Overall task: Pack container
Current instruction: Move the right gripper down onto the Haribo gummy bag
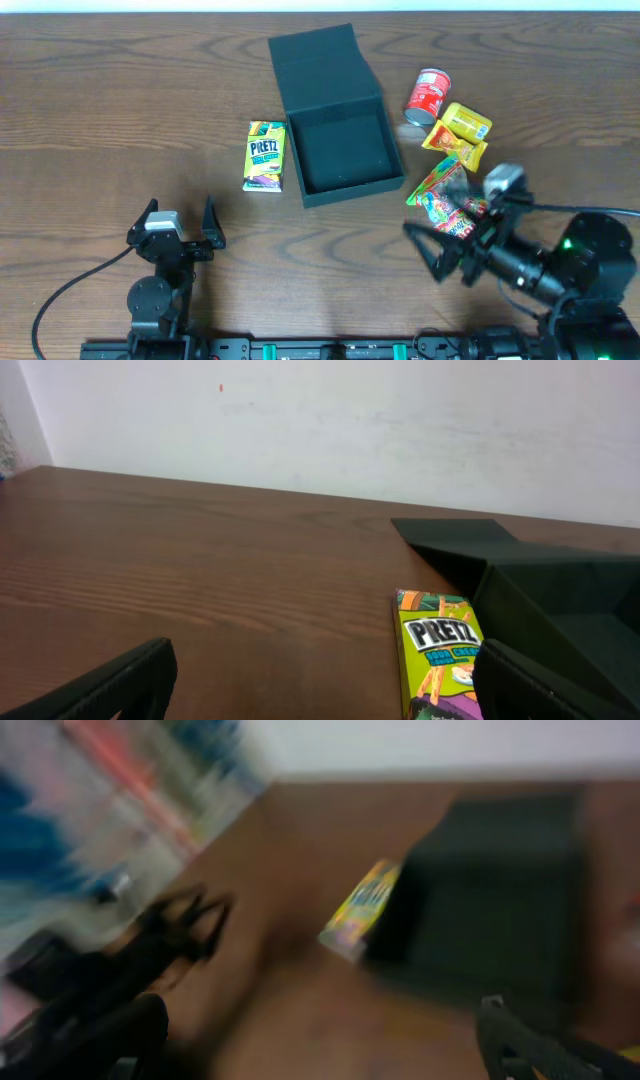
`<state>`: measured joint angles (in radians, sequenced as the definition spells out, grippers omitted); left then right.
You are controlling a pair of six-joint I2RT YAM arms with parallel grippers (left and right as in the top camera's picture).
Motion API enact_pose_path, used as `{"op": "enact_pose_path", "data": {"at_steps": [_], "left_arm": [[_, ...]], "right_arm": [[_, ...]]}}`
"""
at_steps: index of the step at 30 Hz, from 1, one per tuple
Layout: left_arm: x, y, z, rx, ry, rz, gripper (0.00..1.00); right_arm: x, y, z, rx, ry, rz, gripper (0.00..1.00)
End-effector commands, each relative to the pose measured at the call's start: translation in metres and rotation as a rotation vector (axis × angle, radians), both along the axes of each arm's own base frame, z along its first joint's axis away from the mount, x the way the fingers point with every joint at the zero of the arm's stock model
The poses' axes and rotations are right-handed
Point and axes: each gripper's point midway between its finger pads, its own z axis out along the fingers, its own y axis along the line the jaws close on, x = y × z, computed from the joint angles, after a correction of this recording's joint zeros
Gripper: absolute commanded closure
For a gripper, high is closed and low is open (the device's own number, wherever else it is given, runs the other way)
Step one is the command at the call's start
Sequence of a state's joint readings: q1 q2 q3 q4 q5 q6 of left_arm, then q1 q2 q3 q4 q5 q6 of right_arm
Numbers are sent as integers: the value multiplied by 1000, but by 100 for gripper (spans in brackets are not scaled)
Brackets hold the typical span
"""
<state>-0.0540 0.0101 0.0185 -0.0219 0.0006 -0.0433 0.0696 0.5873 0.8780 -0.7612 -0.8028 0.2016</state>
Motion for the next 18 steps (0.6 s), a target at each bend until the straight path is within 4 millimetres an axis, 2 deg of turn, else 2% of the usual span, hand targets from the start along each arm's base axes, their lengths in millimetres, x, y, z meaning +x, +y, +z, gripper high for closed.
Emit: {"op": "enact_pose_path", "data": {"at_steps": [1, 3, 6, 8, 18], "left_arm": [[-1, 2, -19, 25, 62, 9, 5], [-1, 2, -19, 25, 62, 9, 5], [-1, 2, -19, 25, 62, 9, 4], [-1, 2, -19, 25, 62, 9, 5], [-1, 2, -19, 25, 62, 9, 5]], "right_arm": [[-22, 16, 8, 57, 18, 143, 6], [-19, 14, 4, 57, 53, 110, 1], [-3, -4, -15, -5, 139, -73, 1], [2, -11, -21, -40, 166, -140, 1], [38, -34, -9, -214, 244, -362, 1]]}}
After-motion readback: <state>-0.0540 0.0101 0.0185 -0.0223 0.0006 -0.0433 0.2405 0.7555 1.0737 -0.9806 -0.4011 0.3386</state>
